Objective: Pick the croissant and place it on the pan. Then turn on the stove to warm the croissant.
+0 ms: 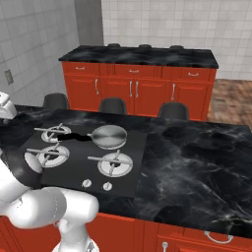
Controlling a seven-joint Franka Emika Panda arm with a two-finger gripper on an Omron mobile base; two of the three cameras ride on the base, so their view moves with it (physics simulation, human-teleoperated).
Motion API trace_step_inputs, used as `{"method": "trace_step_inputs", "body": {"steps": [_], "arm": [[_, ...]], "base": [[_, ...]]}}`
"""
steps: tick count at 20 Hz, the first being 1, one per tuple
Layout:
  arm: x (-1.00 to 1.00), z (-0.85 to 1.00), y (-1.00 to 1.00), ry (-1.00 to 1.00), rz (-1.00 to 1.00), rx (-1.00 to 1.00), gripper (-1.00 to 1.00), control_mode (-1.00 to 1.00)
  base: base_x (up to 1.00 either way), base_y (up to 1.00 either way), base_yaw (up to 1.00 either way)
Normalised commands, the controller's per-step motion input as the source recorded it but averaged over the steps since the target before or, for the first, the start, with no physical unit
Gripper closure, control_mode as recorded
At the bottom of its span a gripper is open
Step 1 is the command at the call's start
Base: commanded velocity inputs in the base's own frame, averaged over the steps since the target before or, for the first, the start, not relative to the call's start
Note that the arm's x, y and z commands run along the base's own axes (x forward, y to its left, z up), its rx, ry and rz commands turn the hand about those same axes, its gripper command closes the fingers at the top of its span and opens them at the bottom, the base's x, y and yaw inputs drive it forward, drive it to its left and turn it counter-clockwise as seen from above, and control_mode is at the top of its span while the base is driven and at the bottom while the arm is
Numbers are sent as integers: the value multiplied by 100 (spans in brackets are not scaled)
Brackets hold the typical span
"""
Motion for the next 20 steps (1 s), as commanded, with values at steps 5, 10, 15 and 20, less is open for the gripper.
{"method": "trace_step_inputs", "body": {"steps": [5,10,15,20], "arm": [[-5,-8,55,0,0,6,-100,-100],[0,-1,38,2,0,2,-100,-100],[0,-35,90,8,1,11,-100,-100],[0,-22,55,2,0,10,-100,-100]], "base": [[0,0,0],[0,0,0],[0,0,0],[0,0,0]]}}
